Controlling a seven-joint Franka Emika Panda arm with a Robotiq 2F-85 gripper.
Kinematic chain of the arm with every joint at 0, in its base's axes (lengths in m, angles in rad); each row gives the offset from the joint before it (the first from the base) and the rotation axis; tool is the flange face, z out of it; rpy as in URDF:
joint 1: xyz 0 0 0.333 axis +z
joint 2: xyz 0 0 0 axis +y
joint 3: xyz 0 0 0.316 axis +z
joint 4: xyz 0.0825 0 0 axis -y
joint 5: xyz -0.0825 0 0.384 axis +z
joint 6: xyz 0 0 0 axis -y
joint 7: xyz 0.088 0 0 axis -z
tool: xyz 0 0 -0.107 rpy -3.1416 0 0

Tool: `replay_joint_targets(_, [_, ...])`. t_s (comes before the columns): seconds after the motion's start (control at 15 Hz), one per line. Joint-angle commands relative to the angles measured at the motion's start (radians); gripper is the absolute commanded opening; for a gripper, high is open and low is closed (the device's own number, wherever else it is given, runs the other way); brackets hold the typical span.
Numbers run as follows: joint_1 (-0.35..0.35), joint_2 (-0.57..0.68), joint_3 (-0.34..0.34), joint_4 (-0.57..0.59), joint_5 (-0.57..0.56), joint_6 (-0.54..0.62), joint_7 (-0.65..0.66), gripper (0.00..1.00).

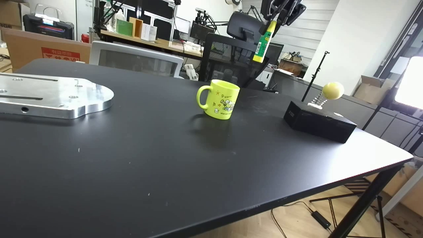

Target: Take the glue stick from the yellow cup and place it on the black box then take the glue stick and put it back on the table

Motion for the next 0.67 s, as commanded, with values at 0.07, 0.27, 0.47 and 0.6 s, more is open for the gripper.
replay_joint_targets(0.07, [0.013,0.045,0.004,0.061,0.011,0.009,-0.045,0.10])
replay_joint_targets(0.27, [-0.007,0.093,0.055,0.099,0.072,0.085,-0.247,0.10])
replay_joint_targets(0.47, [-0.035,0.145,0.130,0.143,0.175,0.104,-0.480,0.10])
replay_joint_targets(0.6, [-0.053,0.169,0.173,0.170,0.234,0.058,-0.604,0.10])
